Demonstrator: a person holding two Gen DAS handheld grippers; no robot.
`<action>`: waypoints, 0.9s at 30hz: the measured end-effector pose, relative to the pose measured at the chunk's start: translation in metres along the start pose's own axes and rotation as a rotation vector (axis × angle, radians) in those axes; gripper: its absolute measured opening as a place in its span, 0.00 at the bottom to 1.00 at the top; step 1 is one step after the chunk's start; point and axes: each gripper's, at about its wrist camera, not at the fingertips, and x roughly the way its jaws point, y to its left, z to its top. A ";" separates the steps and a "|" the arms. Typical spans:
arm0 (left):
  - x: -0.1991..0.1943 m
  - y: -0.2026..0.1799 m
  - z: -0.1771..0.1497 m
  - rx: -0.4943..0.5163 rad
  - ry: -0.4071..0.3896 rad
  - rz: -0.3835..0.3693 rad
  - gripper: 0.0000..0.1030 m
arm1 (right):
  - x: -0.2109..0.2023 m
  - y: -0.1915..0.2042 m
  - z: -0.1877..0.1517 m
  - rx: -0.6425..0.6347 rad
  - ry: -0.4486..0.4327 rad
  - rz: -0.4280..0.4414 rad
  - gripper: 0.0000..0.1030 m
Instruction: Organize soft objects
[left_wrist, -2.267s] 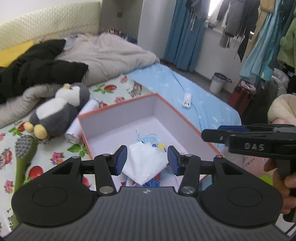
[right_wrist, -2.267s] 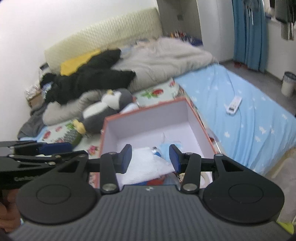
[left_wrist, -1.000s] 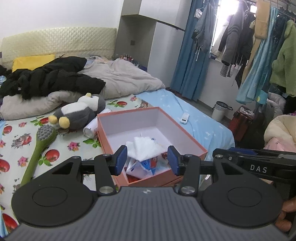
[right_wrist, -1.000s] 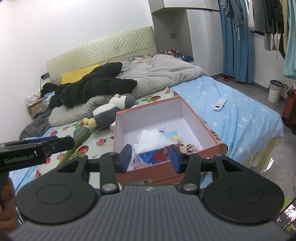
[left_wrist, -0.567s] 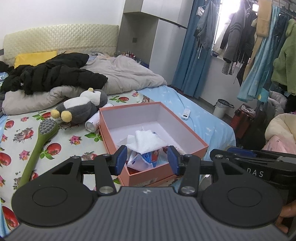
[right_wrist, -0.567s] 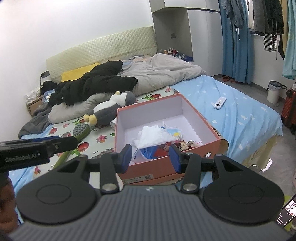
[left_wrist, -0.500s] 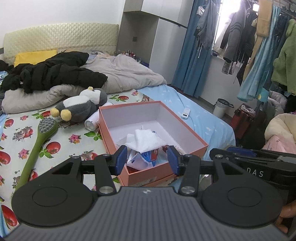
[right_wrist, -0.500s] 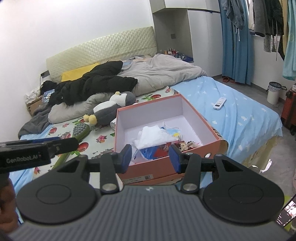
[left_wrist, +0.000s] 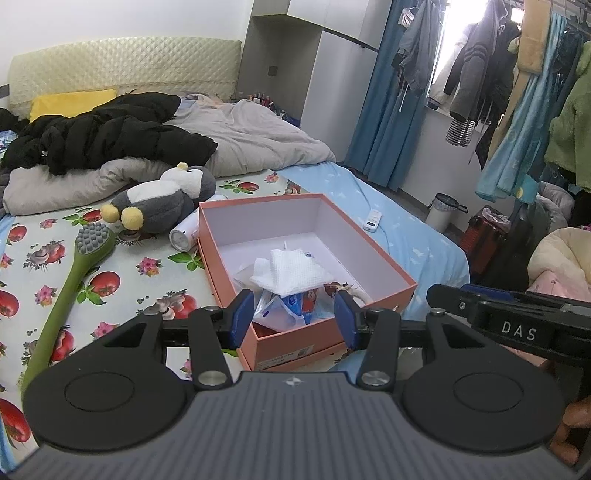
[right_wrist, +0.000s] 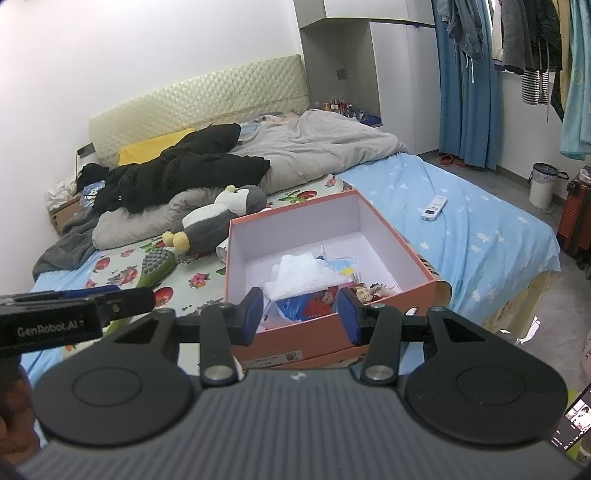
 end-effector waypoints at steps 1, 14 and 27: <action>0.000 0.000 0.000 0.001 -0.001 -0.001 0.53 | 0.000 0.000 0.000 -0.001 0.000 0.000 0.46; 0.002 -0.003 0.002 -0.005 0.003 -0.004 0.53 | 0.002 0.001 0.003 0.010 0.004 0.005 0.46; 0.004 -0.001 0.011 -0.032 -0.013 -0.011 0.95 | 0.006 -0.003 0.003 -0.015 -0.001 -0.057 0.87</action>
